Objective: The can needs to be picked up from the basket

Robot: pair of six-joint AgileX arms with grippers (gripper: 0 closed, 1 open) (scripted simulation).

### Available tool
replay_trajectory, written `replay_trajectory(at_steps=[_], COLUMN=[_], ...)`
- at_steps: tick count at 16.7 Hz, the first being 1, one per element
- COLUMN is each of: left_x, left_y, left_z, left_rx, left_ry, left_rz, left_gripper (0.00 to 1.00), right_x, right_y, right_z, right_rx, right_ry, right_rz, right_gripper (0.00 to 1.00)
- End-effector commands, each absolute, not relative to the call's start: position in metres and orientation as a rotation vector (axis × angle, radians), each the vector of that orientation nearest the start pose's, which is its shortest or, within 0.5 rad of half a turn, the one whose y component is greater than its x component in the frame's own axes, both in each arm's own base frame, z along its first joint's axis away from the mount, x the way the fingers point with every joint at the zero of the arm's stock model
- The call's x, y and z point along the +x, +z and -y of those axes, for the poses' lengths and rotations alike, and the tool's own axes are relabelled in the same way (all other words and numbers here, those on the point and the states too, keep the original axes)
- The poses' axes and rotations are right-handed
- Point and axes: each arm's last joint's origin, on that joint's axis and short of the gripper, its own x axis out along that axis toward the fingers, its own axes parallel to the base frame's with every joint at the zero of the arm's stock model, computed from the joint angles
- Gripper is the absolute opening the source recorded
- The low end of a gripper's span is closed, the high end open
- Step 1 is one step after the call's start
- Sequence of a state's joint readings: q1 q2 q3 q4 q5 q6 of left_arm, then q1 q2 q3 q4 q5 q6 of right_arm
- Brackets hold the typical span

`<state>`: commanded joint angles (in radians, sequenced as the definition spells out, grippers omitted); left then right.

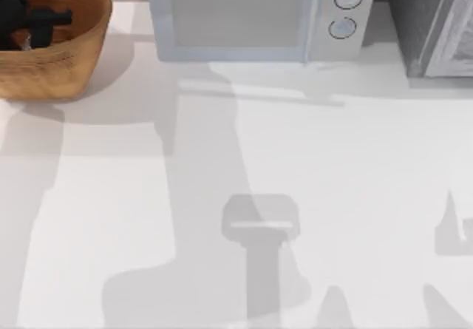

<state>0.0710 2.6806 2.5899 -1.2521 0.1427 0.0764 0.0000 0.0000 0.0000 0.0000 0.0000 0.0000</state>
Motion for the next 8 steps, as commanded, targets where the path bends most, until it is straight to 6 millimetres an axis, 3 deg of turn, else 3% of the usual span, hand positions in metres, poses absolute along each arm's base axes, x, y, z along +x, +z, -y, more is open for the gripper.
replay_trajectory(at_steps=[2, 5, 8], left_x=[0.527, 0.509, 0.466], left_y=[0.178, 0.227, 0.291], left_z=[-0.035, -0.020, -0.005], left_rx=[-0.072, -0.037, -0.005], left_ry=[-0.088, -0.083, -0.078], left_rz=[-1.301, -1.196, -1.047], left_gripper=[0.00, 0.00, 0.00], right_x=[0.106, 0.106, 0.106], right_y=[0.160, 0.160, 0.160], right_z=[0.001, 0.001, 0.001], right_rx=[0.000, 0.000, 0.000], right_ry=[0.000, 0.000, 0.000], right_rz=[0.000, 0.000, 0.000], right_gripper=[1.00, 1.00, 1.00])
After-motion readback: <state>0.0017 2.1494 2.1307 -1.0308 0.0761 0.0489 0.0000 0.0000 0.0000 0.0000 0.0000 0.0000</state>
